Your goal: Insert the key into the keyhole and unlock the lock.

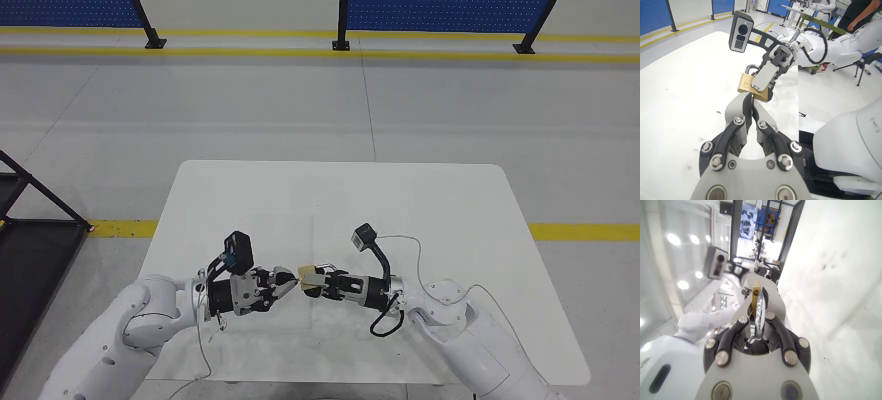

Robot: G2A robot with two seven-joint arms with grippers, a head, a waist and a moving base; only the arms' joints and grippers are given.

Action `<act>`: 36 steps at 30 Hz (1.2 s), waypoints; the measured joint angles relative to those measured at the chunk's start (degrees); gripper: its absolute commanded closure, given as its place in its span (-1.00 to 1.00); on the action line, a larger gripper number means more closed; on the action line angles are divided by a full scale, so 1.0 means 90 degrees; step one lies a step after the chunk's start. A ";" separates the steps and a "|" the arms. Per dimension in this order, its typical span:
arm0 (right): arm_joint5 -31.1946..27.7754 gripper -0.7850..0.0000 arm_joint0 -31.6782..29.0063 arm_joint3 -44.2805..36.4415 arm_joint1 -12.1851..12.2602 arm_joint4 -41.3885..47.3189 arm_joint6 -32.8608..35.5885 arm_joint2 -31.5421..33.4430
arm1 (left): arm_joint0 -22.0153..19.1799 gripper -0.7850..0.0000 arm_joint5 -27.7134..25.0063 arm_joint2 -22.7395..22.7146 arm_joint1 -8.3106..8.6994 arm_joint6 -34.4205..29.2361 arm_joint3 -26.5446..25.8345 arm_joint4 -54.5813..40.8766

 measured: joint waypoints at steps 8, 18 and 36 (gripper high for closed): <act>0.0000 1.00 0.0000 0.0000 0.0000 0.0000 0.0000 0.0000 | 0.0217 1.00 0.0071 -0.0054 -0.0021 0.0388 -0.0182 0.0650; 0.0000 1.00 0.0000 0.0000 0.0000 0.0000 0.0000 0.0000 | 0.0418 1.00 0.0140 -0.0145 -0.0038 0.0744 -0.0319 0.1199; 0.0000 1.00 0.0000 0.0000 0.0000 0.0000 0.0000 0.0000 | 0.0718 1.00 0.0299 -0.0356 -0.0066 0.1357 -0.0578 0.2058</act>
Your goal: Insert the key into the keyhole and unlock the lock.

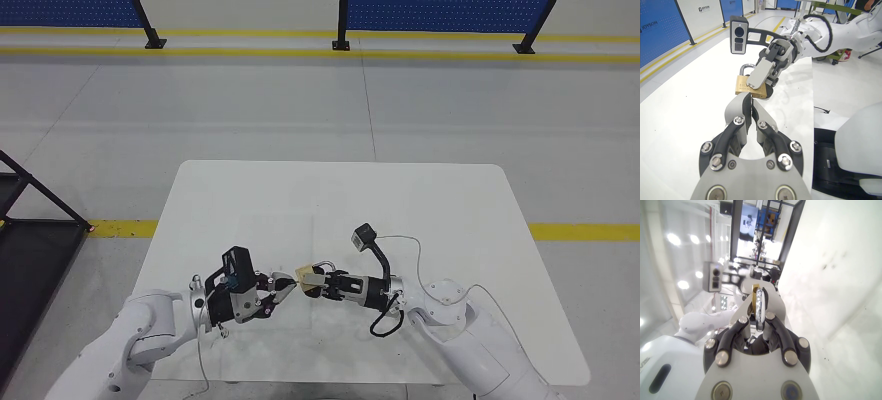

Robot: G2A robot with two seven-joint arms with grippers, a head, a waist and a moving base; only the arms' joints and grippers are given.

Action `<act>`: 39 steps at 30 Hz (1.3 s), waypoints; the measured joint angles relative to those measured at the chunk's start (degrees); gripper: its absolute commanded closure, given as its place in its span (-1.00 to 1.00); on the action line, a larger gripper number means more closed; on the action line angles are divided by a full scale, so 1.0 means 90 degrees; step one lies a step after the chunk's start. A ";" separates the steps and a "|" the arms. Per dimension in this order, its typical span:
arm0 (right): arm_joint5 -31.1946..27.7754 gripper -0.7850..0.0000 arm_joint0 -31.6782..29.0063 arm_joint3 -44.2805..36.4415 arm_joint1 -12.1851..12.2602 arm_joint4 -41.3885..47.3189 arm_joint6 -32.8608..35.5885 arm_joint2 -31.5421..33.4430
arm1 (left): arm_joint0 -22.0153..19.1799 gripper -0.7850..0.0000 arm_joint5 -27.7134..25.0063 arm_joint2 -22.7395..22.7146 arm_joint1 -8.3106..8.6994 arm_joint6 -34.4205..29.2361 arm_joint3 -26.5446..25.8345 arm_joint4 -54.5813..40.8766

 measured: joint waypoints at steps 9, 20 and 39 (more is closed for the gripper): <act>0.0000 1.00 0.0000 0.0000 0.0000 0.0000 0.0000 0.0000 | 0.0080 -1.00 0.0030 -0.0017 -0.0021 0.0185 -0.0037 0.0165; 0.0000 1.00 0.0000 0.0000 0.0000 0.0000 0.0000 0.0000 | 0.0121 -1.00 -0.0021 -0.0306 -0.0004 -0.0018 0.0162 -0.0437; 0.0000 1.00 0.0000 0.0000 0.0000 0.0000 0.0000 0.0000 | 0.0531 -1.00 -0.0253 -0.1391 0.0092 -0.0364 0.0467 -0.1705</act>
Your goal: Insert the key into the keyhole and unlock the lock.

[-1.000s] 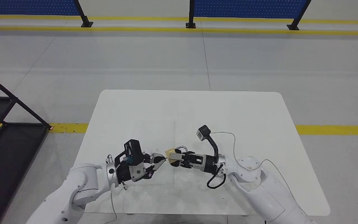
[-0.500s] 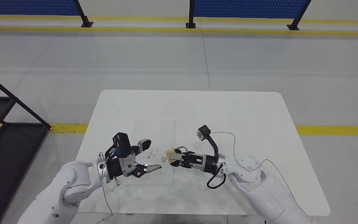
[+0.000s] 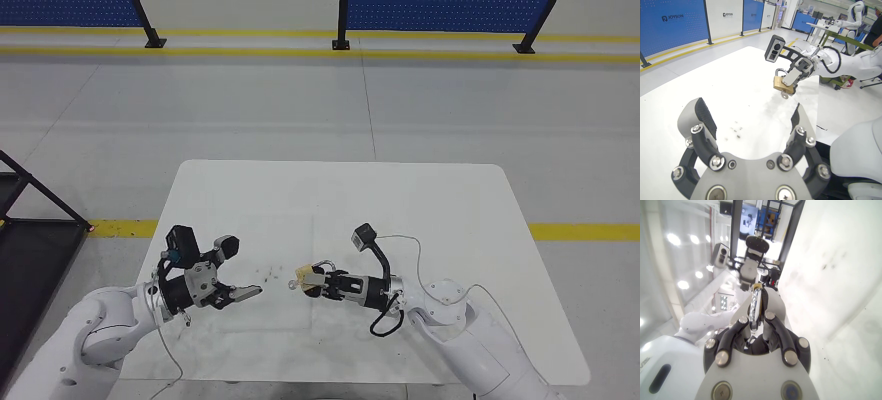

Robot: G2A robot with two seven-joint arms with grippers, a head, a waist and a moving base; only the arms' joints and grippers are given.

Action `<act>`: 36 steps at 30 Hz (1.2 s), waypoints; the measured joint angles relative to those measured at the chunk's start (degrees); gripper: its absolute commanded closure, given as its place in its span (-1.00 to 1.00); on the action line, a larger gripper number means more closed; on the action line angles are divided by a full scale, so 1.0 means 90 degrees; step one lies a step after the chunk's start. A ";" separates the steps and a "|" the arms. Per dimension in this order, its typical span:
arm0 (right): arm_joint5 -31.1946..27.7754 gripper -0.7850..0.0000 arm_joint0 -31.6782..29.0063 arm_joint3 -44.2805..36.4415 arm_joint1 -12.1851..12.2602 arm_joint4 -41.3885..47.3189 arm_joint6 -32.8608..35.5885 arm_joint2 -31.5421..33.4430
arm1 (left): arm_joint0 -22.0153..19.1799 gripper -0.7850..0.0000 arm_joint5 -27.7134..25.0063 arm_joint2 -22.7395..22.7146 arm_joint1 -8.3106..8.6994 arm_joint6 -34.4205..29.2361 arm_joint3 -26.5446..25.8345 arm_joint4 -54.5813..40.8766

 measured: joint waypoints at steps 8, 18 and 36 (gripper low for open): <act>0.0000 1.00 0.0000 0.0000 0.0000 0.0000 0.0000 0.0000 | 0.0000 -1.00 0.0000 0.0000 0.0000 0.0002 -0.0003 0.0007; 0.0252 1.00 -0.0063 -0.0003 0.0017 -0.0337 -0.0336 0.0066 | 0.0000 -1.00 0.0000 0.0000 0.0000 0.0002 -0.0003 0.0007; 0.2645 1.00 -0.0437 -0.0821 0.0168 -0.2558 -0.1397 0.0450 | 0.0000 -1.00 0.0000 0.0000 0.0000 0.0002 -0.0003 0.0007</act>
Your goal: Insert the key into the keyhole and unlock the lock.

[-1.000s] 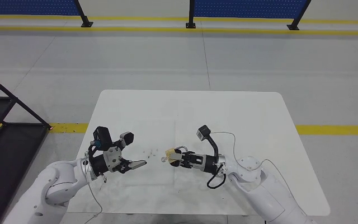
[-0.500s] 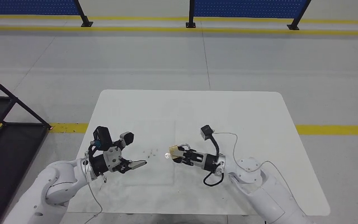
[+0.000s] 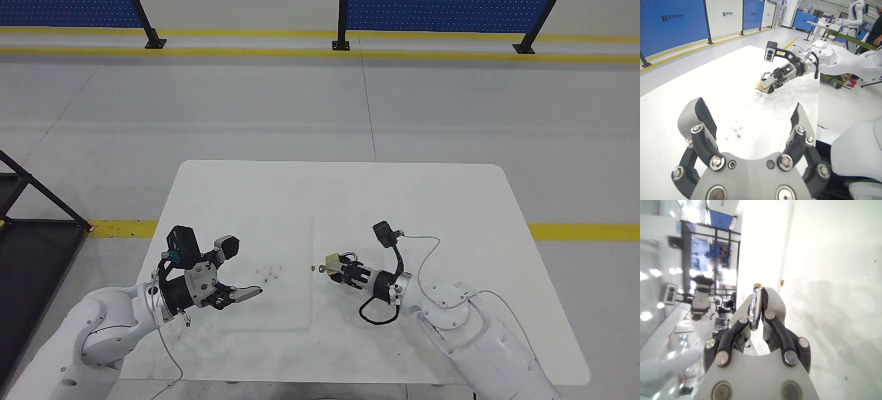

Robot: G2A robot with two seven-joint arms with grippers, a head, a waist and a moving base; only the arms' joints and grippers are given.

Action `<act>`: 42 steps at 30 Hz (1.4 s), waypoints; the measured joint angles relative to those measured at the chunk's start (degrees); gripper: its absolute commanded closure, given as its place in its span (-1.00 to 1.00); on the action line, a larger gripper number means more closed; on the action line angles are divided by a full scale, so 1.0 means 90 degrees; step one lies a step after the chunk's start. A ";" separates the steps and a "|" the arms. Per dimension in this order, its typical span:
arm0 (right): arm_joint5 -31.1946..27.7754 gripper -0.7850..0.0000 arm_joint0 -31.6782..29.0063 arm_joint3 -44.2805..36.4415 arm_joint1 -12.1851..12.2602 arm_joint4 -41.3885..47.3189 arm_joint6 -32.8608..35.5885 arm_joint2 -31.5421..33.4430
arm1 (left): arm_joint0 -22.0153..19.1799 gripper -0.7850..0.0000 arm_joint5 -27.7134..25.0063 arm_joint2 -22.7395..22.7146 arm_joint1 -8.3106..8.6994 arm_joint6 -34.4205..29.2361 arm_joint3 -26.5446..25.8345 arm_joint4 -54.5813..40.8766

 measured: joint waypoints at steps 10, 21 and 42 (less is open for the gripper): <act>0.1401 1.00 0.0299 -0.0153 -0.0106 -0.1009 -0.0225 -0.0485 | 0.0000 -1.00 0.0000 0.0000 0.0000 0.0000 0.0000 0.0000; 0.1874 -0.44 0.0384 -0.0109 -0.0157 -0.1345 -0.0258 -0.0543 | 0.0000 -1.00 0.0000 0.0000 0.0000 0.0000 0.0000 0.0000; 0.1883 -1.00 0.0066 -0.0876 -0.0142 -0.3331 -0.1291 -0.0605 | 0.0000 -1.00 0.0000 0.0000 0.0000 0.0000 0.0000 0.0000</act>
